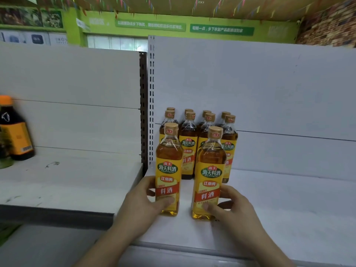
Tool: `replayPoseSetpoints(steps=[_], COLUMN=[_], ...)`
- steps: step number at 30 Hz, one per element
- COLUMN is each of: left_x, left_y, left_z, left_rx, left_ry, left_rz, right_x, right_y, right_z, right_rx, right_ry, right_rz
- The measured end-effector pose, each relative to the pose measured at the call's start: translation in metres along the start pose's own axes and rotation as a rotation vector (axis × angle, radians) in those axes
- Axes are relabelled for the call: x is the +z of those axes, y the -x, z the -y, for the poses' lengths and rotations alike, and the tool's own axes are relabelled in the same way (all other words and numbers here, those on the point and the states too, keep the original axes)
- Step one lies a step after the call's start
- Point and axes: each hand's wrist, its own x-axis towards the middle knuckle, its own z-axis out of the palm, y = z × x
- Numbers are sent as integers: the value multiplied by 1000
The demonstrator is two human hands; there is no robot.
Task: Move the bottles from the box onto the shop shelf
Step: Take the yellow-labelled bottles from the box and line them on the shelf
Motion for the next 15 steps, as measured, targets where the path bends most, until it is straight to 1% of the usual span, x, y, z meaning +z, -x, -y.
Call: replayPoseSetpoints(steps=[5, 15], left_x=[0, 7], left_y=[0, -9], left_z=[3, 0], left_rx=[-39, -35], left_ry=[-7, -30], left_rz=[-36, -53], right_x=[7, 20], right_y=[-1, -17], right_z=[1, 11], right_rx=[-4, -24], right_ry=[31, 72], right_rz=[-22, 24])
